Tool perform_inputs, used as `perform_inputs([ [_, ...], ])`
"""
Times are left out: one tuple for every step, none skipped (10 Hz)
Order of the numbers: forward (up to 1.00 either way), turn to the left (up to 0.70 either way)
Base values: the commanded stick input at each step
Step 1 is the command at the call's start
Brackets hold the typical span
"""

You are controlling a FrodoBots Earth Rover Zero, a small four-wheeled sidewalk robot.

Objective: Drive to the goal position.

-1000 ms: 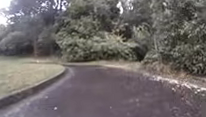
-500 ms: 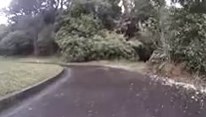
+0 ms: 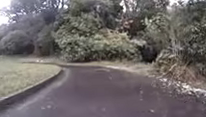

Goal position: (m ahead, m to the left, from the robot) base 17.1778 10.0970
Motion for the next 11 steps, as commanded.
perform_inputs([
  [1.0, 0.0],
  [1.0, 0.0],
  [1.0, 0.0],
  [1.0, 0.0],
  [1.0, 0.0],
  [1.0, 0.0],
  [1.0, 0.0],
  [1.0, 0.0],
  [1.0, 0.0],
  [1.0, 0.0],
  [1.0, 0.0],
])
